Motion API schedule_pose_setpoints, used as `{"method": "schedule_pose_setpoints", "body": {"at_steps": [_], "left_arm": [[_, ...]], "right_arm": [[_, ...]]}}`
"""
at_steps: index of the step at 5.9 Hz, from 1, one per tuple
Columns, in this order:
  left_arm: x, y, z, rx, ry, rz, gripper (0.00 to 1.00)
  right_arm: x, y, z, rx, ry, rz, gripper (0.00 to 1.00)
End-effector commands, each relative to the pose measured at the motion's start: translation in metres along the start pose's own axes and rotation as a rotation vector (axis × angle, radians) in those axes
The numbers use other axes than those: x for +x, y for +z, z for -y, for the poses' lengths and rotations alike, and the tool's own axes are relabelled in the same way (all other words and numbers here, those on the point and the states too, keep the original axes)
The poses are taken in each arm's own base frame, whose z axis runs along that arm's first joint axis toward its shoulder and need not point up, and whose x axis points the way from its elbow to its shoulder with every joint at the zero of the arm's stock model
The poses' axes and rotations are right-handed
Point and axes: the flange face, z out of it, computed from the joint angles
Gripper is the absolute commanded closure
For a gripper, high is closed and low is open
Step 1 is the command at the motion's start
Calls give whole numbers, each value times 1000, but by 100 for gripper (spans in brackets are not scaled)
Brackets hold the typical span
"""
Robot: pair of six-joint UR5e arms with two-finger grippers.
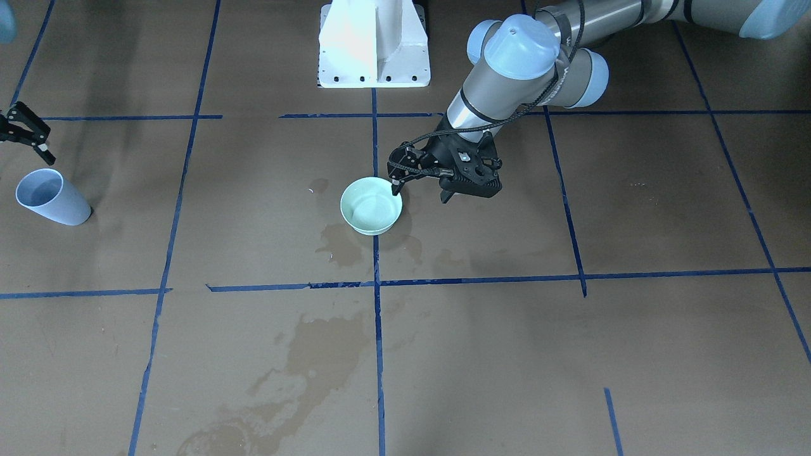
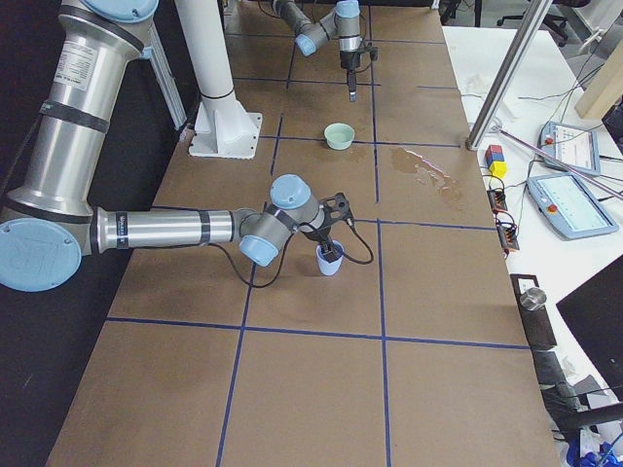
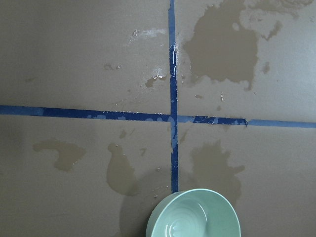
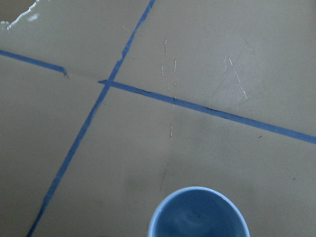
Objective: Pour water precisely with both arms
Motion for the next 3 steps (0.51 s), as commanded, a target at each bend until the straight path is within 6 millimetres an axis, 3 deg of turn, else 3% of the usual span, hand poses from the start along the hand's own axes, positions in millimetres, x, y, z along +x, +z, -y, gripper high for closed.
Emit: {"method": "schedule_pose_setpoints", "body": {"at_steps": [1, 3], "left_arm": [[-8, -4, -4, 1, -10, 1, 0], [-10, -3, -4, 1, -12, 4, 0]], "right_arm": [[-4, -13, -18, 164, 27, -5, 1], [-2, -12, -22, 291, 143, -83, 2]]}}
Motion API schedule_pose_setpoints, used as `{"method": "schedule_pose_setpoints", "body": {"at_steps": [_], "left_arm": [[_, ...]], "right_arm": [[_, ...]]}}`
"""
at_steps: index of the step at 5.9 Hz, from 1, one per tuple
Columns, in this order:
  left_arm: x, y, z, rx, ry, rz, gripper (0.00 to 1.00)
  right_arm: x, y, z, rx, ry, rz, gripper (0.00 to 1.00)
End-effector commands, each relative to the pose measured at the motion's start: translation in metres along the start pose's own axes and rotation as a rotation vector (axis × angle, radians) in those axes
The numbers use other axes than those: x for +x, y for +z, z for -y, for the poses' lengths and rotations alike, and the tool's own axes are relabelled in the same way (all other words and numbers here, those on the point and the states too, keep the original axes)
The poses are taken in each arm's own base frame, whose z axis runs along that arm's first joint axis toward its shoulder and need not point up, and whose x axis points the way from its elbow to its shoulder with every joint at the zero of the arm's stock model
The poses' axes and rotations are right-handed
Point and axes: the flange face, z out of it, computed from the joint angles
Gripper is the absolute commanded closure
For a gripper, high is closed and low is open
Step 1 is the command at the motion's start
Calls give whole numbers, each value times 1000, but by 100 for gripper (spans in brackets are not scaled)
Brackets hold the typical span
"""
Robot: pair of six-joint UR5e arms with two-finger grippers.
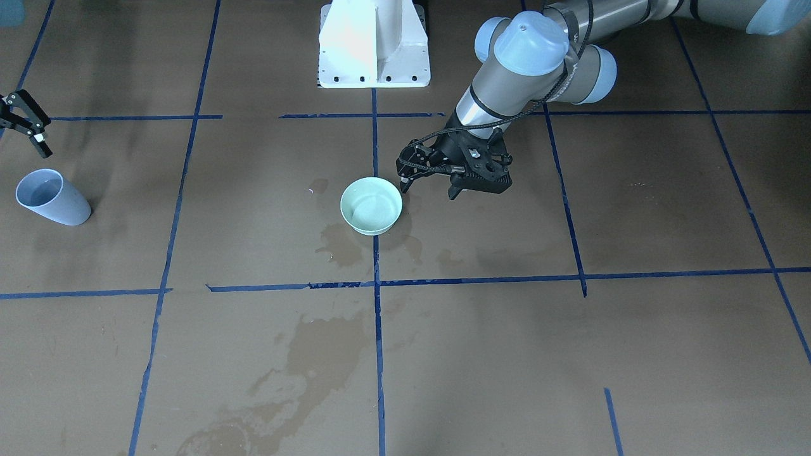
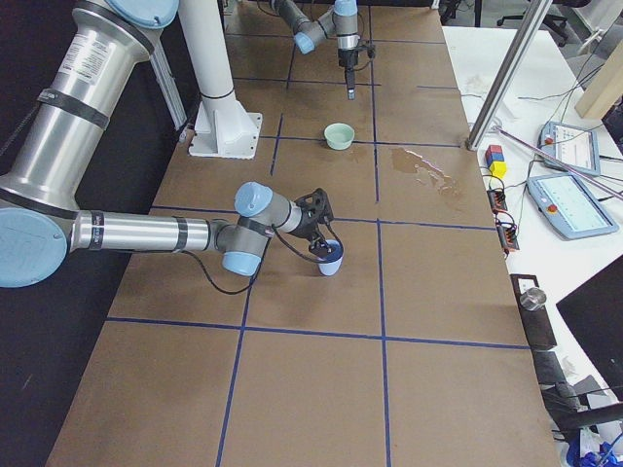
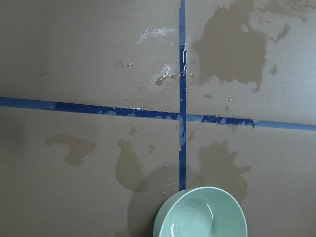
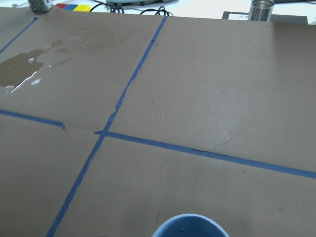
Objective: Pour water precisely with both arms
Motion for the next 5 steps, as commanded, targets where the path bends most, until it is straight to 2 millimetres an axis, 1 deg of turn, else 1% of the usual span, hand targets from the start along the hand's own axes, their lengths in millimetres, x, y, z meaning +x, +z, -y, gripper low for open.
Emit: {"method": "schedule_pose_setpoints", "body": {"at_steps": [1, 2, 3, 4, 5], "left_arm": [[0, 1, -1, -1, 0, 0, 0], [0, 0, -1, -1, -1, -1, 0], [0, -1, 0, 2, 0, -1, 0], [0, -1, 0, 2, -1, -1, 0], [0, -1, 0, 2, -1, -1, 0]], "right_arm": [[-6, 6, -8, 131, 83, -81, 3], [-20, 16, -29, 165, 40, -118, 1], [-22, 16, -41, 161, 18, -131, 1], [-30, 19, -57, 187, 17, -149, 1], [-32, 28, -80, 235, -26, -190, 0]]}}
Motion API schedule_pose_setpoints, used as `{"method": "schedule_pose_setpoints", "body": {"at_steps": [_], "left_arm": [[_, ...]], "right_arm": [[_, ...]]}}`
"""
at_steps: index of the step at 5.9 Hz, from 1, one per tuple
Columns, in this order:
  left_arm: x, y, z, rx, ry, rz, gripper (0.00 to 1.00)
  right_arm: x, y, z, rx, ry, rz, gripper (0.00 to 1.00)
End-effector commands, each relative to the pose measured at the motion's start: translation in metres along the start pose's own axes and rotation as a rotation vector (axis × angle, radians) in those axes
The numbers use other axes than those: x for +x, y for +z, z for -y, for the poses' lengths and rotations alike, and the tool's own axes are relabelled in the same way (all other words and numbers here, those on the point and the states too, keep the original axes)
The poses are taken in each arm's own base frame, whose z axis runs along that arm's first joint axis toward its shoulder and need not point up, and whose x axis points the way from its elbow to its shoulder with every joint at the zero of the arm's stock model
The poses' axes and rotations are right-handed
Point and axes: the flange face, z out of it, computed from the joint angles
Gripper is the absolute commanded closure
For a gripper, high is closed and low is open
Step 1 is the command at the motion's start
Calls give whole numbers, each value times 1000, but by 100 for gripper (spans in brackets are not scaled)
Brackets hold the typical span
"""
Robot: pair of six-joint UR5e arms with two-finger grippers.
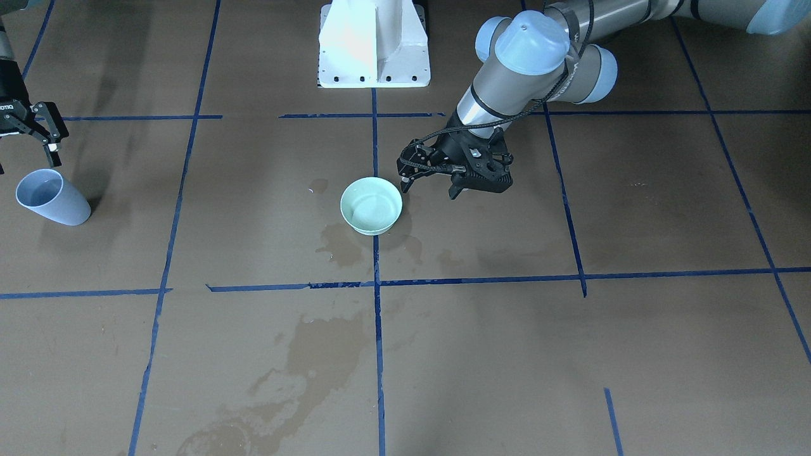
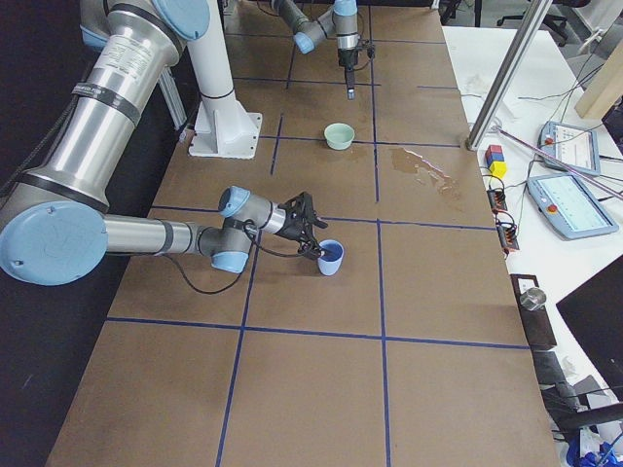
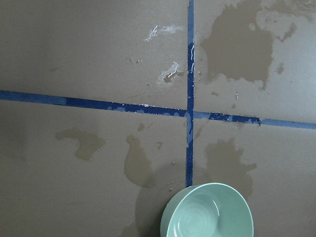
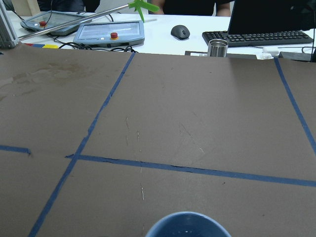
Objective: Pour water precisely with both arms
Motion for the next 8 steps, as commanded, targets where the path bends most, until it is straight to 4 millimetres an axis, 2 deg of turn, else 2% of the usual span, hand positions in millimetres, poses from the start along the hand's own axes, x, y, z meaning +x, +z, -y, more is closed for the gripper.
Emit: {"method": "schedule_pose_setpoints", "body": {"at_steps": [1, 2, 3, 4, 5, 7, 8], "left_arm": [[-1, 0, 0, 2, 0, 0, 0], [1, -4, -2, 3, 3, -6, 0], [-5, -2, -3, 0, -50, 2, 0], [-2, -7, -5, 4, -47, -9, 0], [-2, -7, -5, 4, -47, -9, 0], [-3, -9, -4, 10, -47, -9, 0], [-4, -8, -4, 10, -48, -8, 0]], "right_arm": [[-4, 3, -33, 58, 10, -38, 0], [-4, 6, -58, 97, -11, -54, 0], [0, 7, -66, 137, -33, -74, 0], [4, 17, -78, 159, 8, -88, 0], [-8, 23, -84, 203, 31, -81, 0], [-13, 35, -102, 271, -3, -100, 0], [-8, 44, -110, 295, -23, -119, 1]]}}
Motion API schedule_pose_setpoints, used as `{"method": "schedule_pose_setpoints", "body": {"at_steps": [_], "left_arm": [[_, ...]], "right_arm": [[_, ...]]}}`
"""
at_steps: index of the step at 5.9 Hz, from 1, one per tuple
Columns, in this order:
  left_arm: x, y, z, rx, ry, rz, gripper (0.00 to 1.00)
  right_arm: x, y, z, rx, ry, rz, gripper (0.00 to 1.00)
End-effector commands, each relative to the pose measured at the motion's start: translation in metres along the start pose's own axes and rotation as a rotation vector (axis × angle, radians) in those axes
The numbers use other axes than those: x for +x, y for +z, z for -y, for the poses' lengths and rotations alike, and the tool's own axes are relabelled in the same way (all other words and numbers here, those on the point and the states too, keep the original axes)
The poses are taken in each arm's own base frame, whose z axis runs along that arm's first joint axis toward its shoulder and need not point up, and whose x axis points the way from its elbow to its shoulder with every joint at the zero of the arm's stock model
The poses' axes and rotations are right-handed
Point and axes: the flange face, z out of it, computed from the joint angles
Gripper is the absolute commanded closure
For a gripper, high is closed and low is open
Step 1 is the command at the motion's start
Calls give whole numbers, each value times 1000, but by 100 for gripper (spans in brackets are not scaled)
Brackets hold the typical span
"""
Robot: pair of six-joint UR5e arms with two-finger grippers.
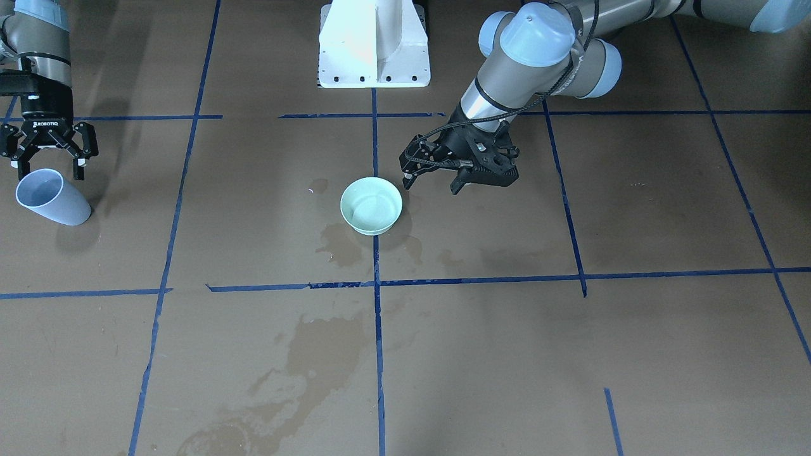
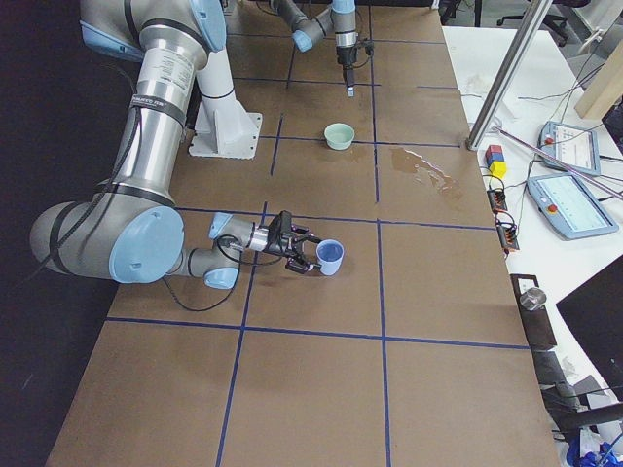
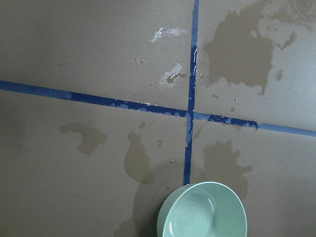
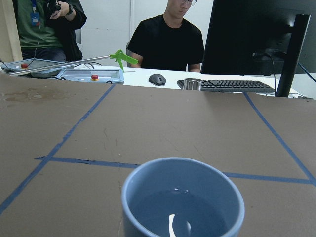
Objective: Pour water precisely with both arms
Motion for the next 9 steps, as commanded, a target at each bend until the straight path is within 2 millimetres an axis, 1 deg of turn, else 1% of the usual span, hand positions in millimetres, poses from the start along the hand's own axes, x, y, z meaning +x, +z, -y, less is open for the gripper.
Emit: {"method": "schedule_pose_setpoints", "body": {"at_steps": [1, 2, 3, 5, 6, 7, 8, 9], "left_arm": [[-1, 0, 0, 0, -1, 2, 0], [-2, 0, 0, 0, -2, 4, 0], [-1, 0, 0, 0, -1, 2, 0], [-2, 0, 1, 3, -1, 4, 0], [-2, 0, 1, 3, -1, 4, 0], [-2, 0, 0, 2, 0, 4, 0], [-2, 0, 0, 2, 0, 4, 0], [-2, 0, 1, 3, -1, 4, 0]], "right_arm": [[-6, 7, -11, 34, -6, -7, 1], [-7, 12, -17, 43, -8, -13, 1], [-18, 15, -19, 54, -19, -9, 1], [-15, 16, -20, 56, -24, -12, 1], [8, 17, -30, 57, -11, -1, 2], [18, 18, -33, 67, -22, 21, 2], [-18, 33, -35, 92, -17, 32, 2], [-16, 35, -37, 92, -24, 28, 2]]}}
